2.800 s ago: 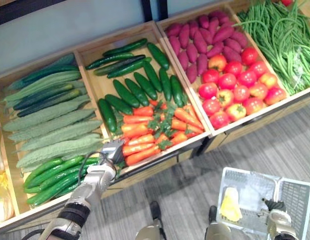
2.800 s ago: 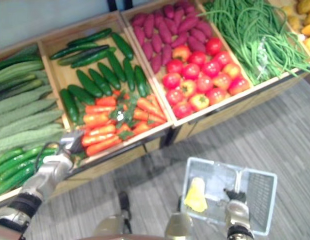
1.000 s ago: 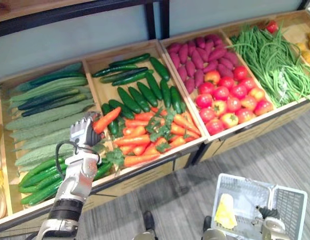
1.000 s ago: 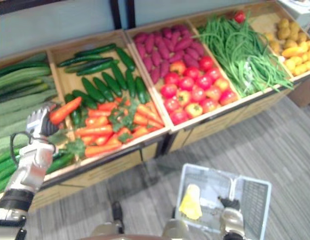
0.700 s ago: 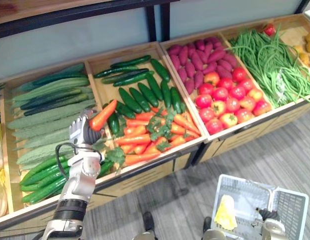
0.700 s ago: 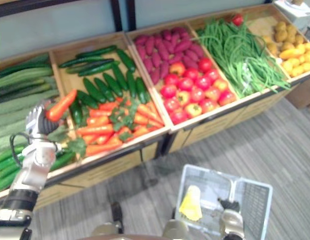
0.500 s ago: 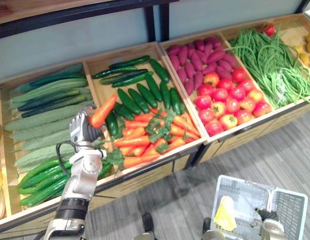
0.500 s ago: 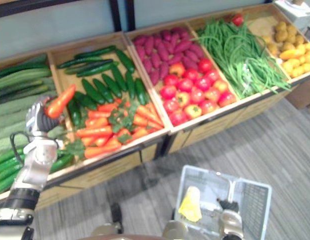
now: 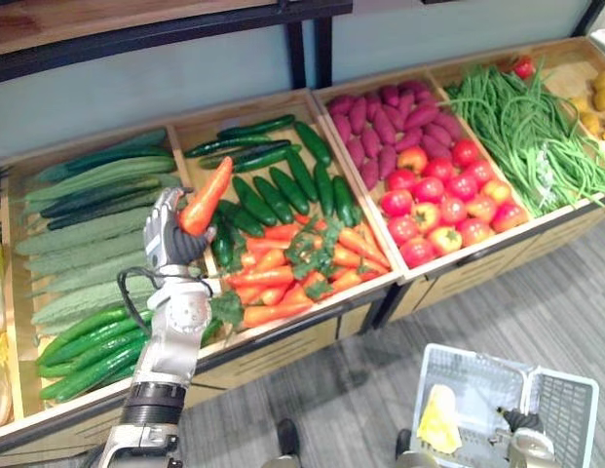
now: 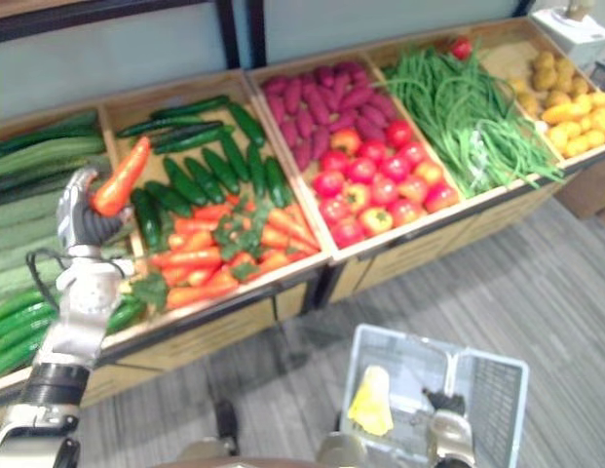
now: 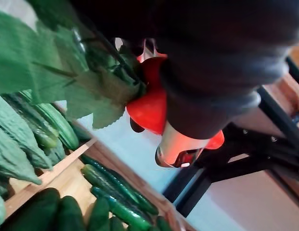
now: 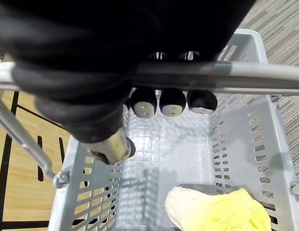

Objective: Pick vegetable in the basket

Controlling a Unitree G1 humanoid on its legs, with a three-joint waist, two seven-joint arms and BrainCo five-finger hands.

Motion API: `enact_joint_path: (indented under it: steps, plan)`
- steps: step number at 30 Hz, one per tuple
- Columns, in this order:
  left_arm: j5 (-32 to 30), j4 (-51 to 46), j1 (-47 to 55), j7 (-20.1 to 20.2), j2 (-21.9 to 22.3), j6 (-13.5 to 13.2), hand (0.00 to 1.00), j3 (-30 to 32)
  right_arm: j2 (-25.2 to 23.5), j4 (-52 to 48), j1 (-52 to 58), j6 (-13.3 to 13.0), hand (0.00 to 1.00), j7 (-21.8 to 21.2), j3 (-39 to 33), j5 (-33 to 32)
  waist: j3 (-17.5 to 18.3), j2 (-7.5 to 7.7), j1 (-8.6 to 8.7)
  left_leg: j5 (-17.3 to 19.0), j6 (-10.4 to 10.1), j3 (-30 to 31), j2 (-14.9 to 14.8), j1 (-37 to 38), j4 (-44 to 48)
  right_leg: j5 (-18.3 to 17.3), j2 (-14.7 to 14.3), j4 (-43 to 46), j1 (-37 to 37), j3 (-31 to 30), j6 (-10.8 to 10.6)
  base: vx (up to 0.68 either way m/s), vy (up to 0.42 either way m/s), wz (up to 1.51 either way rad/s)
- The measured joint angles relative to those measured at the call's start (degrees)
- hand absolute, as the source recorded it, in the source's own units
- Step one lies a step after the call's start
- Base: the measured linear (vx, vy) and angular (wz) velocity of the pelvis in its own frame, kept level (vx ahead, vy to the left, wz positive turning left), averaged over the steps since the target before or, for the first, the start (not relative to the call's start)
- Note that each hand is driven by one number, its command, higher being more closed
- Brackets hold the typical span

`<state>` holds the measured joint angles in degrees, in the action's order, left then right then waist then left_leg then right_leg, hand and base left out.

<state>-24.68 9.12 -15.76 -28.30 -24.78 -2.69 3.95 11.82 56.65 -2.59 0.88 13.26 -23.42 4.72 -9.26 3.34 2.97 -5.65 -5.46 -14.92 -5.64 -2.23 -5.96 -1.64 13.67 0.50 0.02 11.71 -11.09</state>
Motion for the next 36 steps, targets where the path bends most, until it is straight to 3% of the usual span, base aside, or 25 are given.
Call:
enact_joint_path:
  steps: [9,19,24,36]
  plan:
    - [2.38,-8.6,0.35,3.13,2.59,-2.5,1.0,-6.07,1.06,-0.73,-0.46,0.2,1.0,-0.04,1.65,2.1,4.82,0.62,0.26,-0.15,-0.14,-1.15,-0.93,-0.52,0.01,0.75,-0.92,0.68,-1.82,-2.57,0.72,0.0,-0.013,-0.08]
    - [4.42,-10.17,0.4,6.94,3.55,-3.95,1.0,-10.72,6.43,-2.49,-1.82,0.55,1.0,-0.36,5.75,4.3,5.43,0.01,1.48,-1.36,-0.31,-1.86,-2.24,-0.52,-0.02,1.16,-2.25,1.5,-3.01,-4.4,1.44,-0.09,-0.015,-0.07]
    - [6.17,-11.6,0.33,8.68,3.95,-4.52,1.0,-15.4,7.66,-3.1,-1.85,2.4,1.0,-2.2,7.86,4.76,5.46,-0.02,1.5,-1.46,-0.36,-3.06,-2.12,-0.59,-0.02,2.01,-2.12,1.14,-3.78,-5.73,1.05,-0.06,0.009,-0.12]
    - [8.43,-9.12,-1.99,11.06,13.35,-4.4,1.0,-29.82,8.2,-11.96,-3.44,2.65,1.0,-5.13,13.66,3.84,5.57,-0.13,3.11,-1.71,0.01,-5.21,-1.9,-0.36,-0.01,3.54,-2.03,0.17,-4.73,-8.11,0.55,-0.01,0.004,-0.09]
